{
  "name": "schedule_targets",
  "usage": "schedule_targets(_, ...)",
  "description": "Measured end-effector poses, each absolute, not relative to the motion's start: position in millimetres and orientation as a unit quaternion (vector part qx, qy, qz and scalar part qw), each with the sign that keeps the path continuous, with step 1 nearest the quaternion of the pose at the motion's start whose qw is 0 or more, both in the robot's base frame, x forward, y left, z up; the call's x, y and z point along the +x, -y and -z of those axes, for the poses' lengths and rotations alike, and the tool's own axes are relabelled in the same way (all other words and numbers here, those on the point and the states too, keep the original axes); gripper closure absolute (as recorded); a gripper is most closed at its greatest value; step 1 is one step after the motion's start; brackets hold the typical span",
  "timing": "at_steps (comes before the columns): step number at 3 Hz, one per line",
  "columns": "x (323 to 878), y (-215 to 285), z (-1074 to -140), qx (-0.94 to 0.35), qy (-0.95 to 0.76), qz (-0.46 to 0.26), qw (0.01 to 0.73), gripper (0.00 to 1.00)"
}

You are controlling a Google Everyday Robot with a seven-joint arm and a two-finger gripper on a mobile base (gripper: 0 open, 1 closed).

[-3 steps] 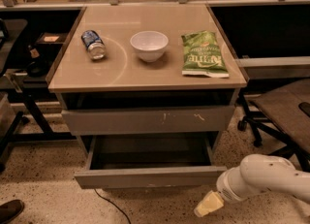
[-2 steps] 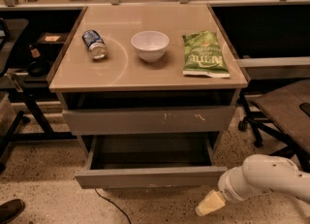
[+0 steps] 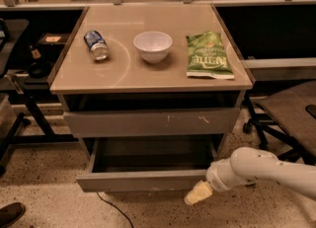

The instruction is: Open middle drawer

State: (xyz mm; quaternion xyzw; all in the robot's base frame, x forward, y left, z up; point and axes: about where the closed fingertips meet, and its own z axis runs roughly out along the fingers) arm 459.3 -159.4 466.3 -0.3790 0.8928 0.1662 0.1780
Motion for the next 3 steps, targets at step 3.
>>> schedule_targets(3,493,116,-423,-0.421,-0.871,-0.198,0.160,0.00)
